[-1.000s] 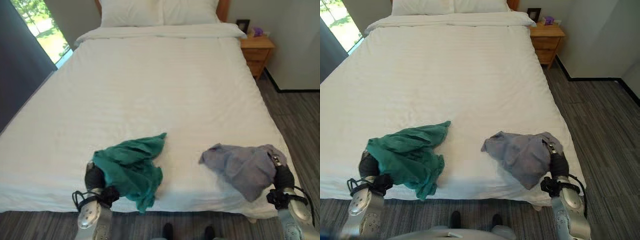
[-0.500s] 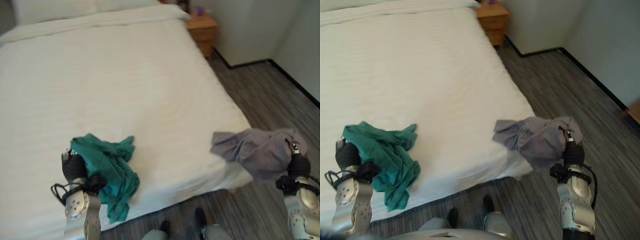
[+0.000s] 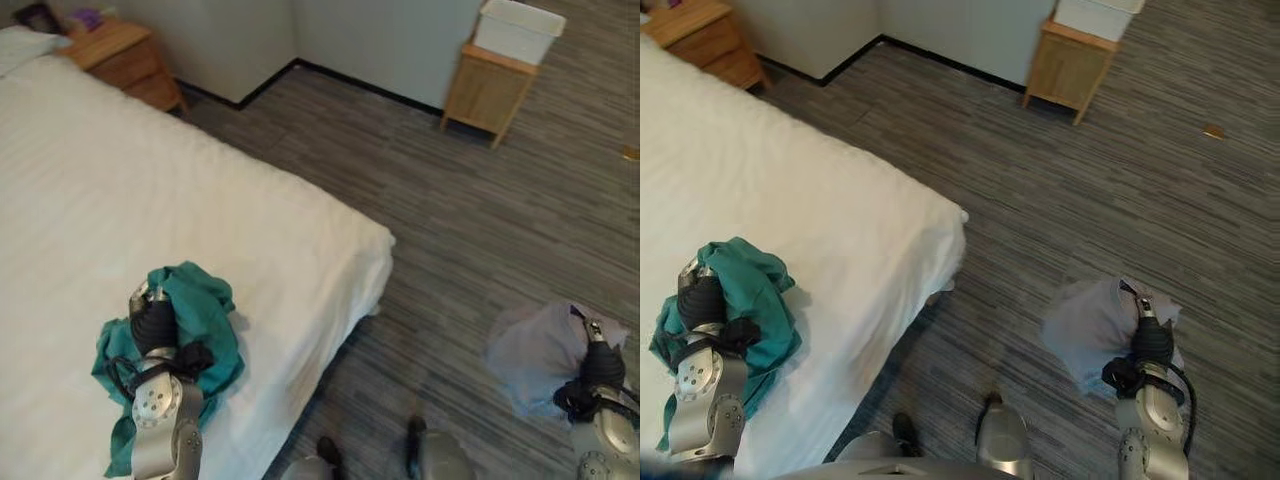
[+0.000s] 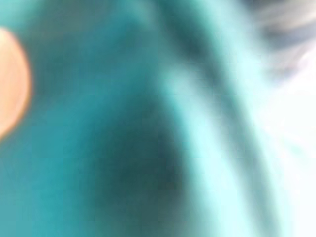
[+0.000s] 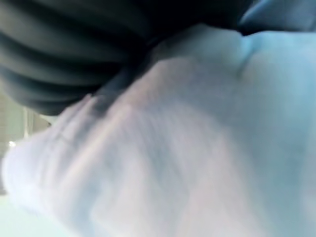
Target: Pick up bed clothes into laundry basket.
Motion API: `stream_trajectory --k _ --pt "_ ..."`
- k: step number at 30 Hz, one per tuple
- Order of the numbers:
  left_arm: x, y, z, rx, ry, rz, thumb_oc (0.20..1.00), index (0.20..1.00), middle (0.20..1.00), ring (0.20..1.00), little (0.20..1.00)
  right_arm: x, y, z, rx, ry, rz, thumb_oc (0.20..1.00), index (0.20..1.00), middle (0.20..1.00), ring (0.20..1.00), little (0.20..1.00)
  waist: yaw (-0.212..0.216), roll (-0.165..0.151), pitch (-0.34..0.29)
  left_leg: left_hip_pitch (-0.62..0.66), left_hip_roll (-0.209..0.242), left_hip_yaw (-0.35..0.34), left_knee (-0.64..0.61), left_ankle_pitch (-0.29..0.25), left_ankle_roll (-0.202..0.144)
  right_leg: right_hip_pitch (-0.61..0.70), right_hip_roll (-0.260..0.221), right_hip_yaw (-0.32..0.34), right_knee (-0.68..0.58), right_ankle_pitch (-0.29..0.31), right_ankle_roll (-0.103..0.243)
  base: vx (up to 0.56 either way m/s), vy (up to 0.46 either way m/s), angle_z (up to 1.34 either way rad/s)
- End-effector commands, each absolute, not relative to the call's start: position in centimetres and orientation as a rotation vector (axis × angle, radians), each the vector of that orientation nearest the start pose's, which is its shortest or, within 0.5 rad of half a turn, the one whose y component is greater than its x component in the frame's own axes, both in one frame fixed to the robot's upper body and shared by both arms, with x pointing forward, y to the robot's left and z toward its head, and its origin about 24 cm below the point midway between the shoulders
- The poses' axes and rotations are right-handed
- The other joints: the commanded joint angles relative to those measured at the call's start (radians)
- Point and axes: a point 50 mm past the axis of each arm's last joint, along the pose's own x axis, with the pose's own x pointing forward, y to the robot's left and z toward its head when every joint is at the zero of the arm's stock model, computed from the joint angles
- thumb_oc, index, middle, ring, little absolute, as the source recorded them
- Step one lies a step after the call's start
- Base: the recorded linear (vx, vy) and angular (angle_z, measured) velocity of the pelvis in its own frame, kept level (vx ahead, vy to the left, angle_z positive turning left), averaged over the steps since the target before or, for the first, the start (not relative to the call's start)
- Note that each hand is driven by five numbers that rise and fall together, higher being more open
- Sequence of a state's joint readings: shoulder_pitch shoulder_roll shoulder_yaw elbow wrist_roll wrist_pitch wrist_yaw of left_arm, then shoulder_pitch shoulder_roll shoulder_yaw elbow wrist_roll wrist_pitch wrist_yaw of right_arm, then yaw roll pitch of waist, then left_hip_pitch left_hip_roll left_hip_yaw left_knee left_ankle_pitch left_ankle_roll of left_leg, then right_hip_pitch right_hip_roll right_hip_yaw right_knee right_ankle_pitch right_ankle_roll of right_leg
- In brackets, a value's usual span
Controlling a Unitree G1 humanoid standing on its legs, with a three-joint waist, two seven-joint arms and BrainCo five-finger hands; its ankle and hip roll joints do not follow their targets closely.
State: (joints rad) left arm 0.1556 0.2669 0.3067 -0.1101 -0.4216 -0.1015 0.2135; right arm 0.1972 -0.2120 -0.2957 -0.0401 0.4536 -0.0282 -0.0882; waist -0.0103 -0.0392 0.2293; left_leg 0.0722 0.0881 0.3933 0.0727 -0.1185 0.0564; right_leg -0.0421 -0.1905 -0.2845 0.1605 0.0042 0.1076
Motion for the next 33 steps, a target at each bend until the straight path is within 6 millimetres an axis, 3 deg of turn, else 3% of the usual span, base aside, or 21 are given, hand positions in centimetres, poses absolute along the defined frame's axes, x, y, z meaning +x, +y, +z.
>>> stream_trajectory --k 1,2,6,8,9,10,12,13,14,16,19,23,29,31,32,33 --pt "20.5 28.7 10.1 -0.068 -0.305 0.477 0.2 0.2 0.2 0.2 0.2 19.6 -29.0 6.0 0.102 -0.108 -0.446 0.2 0.2 0.2 0.2 0.2 -0.002 0.016 -0.073 -0.051 0.013 -0.08 -0.054 0.091 -0.091 0.035 0.052 0.032 -0.086 -0.056 0.027 0.04 -0.307 -0.41" --pt "21.0 28.2 10.2 -0.098 -0.312 0.463 0.2 0.2 0.2 0.2 0.2 19.5 -29.2 6.1 0.099 -0.106 -0.453 0.2 0.2 0.2 0.2 0.2 -0.008 0.01 -0.072 -0.067 0.027 -0.085 -0.033 0.114 -0.11 0.046 0.077 0.048 -0.122 -0.049 0.01 0.01 -0.244 -0.28" --pt "21.6 27.2 9.8 -0.144 -0.303 0.423 0.2 0.2 0.2 0.2 0.2 19.2 -29.8 6.6 0.082 -0.124 -0.466 0.2 0.2 0.2 0.2 0.2 -0.02 -0.001 -0.056 -0.097 0.07 -0.103 0.048 0.12 -0.137 0.08 0.107 0.044 -0.155 -0.059 -0.017 0.01 -0.212 0.09" --pt "21.8 26.7 9.5 -0.178 -0.292 0.409 0.2 0.2 0.2 0.2 0.2 19.2 -29.8 6.9 0.072 -0.13 -0.458 0.2 0.2 0.2 0.2 0.2 -0.008 -0.005 -0.035 -0.122 0.065 -0.18 0.105 0.133 -0.143 0.095 0.116 0.062 -0.152 -0.074 -0.031 0.05 -0.164 0.09" --pt "22.0 26.1 8.8 -0.217 -0.265 0.397 0.2 0.2 0.2 0.2 0.2 19.5 -29.6 6.9 0.065 -0.126 -0.437 0.2 0.2 0.2 0.2 0.2 0.018 -0.013 -0.021 -0.165 -0.02 -0.31 0.113 0.104 -0.134 0.108 0.115 0.089 -0.158 -0.075 -0.039 0.03 -0.124 -0.13" --pt "22.0 26.1 8.8 -0.217 -0.266 0.397 0.2 0.2 0.2 0.2 0.2 19.6 -29.6 7.0 0.066 -0.127 -0.437 0.2 0.2 0.2 0.2 0.2 0.015 -0.014 -0.023 -0.171 -0.023 -0.312 0.111 0.112 -0.132 0.104 0.113 0.085 -0.16 -0.07 -0.039 0.04 -0.135 -0.33" --pt "21.9 25.4 7.5 -0.221 -0.198 0.35 0.2 0.2 0.2 0.2 0.2 19.4 -29.6 6.3 0.074 -0.098 -0.43 0.2 0.2 0.2 0.2 0.2 0.023 -0.006 -0.027 -0.21 -0.1 -0.356 0.047 0.127 -0.116 0.119 0.132 0.113 -0.186 -0.06 -0.035 0.11 -0.091 -0.59" --pt "21.9 25.4 7.4 -0.221 -0.196 0.348 0.2 0.2 0.2 0.2 0.2 19.3 -29.6 6.3 0.073 -0.096 -0.43 0.2 0.2 0.2 0.2 0.2 0.024 -0.007 -0.031 -0.209 -0.102 -0.355 0.041 0.13 -0.115 0.119 0.13 0.113 -0.189 -0.059 -0.035 0.16 -0.086 -0.49" --pt "21.4 25.5 6.9 -0.175 -0.159 0.321 0.2 0.2 0.2 0.2 0.2 19.5 -29.4 6.2 0.052 -0.079 -0.405 0.2 0.2 0.2 0.2 0.2 0.037 -0.004 -0.029 -0.242 -0.155 -0.387 0.064 0.13 -0.106 0.117 0.149 0.152 -0.19 -0.059 -0.038 0.09 -0.053 -0.21" --pt "21.3 25.1 6.5 -0.18 -0.135 0.273 0.2 0.2 0.2 0.2 0.2 19.4 -28.9 5.8 0.067 -0.062 -0.377 0.2 0.2 0.2 0.2 0.2 0.024 0.009 -0.048 -0.178 -0.151 -0.4 -0.019 0.121 -0.074 0.112 0.188 0.199 -0.207 -0.055 -0.046 0.14 0.004 -0.61" --pt "21.7 24.4 7.1 -0.157 -0.153 0.218 0.2 0.2 0.2 0.2 0.2 19.1 -28.8 5.1 0.1 -0.049 -0.387 0.2 0.2 0.2 0.2 0.2 0.01 0.011 -0.069 -0.126 -0.15 -0.405 -0.081 0.134 -0.065 0.116 0.198 0.221 -0.218 -0.054 -0.047 0.13 0.06 -0.99" --pt "21.7 24.7 7.6 -0.124 -0.171 0.217 0.2 0.2 0.2 0.2 0.2 19.0 -28.5 4.5 0.085 -0.009 -0.354 0.2 0.2 0.2 0.2 0.2 0.006 0.005 -0.076 -0.097 -0.147 -0.404 -0.096 0.129 -0.056 0.117 0.2 0.234 -0.212 -0.06 -0.05 0.09 0.027 -0.06" --pt "21.1 25.2 6.8 -0.154 -0.143 0.272 0.2 0.2 0.2 0.2 0.2 20.2 -27.9 5.1 0.099 -0.042 -0.334 0.2 0.2 0.2 0.2 0.2 0.032 0.005 -0.081 -0.072 -0.155 -0.389 -0.093 0.104 -0.044 0.13 0.188 0.235 -0.212 -0.065 -0.04 0.07 0.035 -0.09" --pt "21.1 25.5 6.6 -0.164 -0.134 0.295 0.2 0.2 0.2 0.2 0.2 20.6 -27.6 5.6 0.098 -0.065 -0.327 0.2 0.2 0.2 0.2 0.2 0.036 0.023 -0.073 -0.065 -0.158 -0.389 -0.096 0.093 -0.03 0.088 0.168 0.223 -0.106 -0.072 -0.026 -0.01 0.1 0.04" --pt "21.1 25.8 6.6 -0.16 -0.133 0.31 0.2 0.2 0.2 0.2 0.2 21.1 -27.4 6.1 0.093 -0.086 -0.308 0.2 0.2 0.2 0.2 0.2 0.039 0.036 -0.053 -0.066 -0.148 -0.373 -0.091 0.086 -0.017 -0.004 0.161 0.214 0.066 -0.071 -0.003 -0.07 0.113 -0.05" --pt "21.2 26.0 6.6 -0.152 -0.132 0.316 0.2 0.2 0.2 0.2 0.2 21.4 -27.2 6.3 0.086 -0.096 -0.296 0.2 0.2 0.2 0.2 0.2 0.036 0.044 -0.038 -0.06 -0.139 -0.358 -0.09 0.079 -0.012 -0.054 0.153 0.199 0.161 -0.022 0.04 -0.08 0.081 -0.24"
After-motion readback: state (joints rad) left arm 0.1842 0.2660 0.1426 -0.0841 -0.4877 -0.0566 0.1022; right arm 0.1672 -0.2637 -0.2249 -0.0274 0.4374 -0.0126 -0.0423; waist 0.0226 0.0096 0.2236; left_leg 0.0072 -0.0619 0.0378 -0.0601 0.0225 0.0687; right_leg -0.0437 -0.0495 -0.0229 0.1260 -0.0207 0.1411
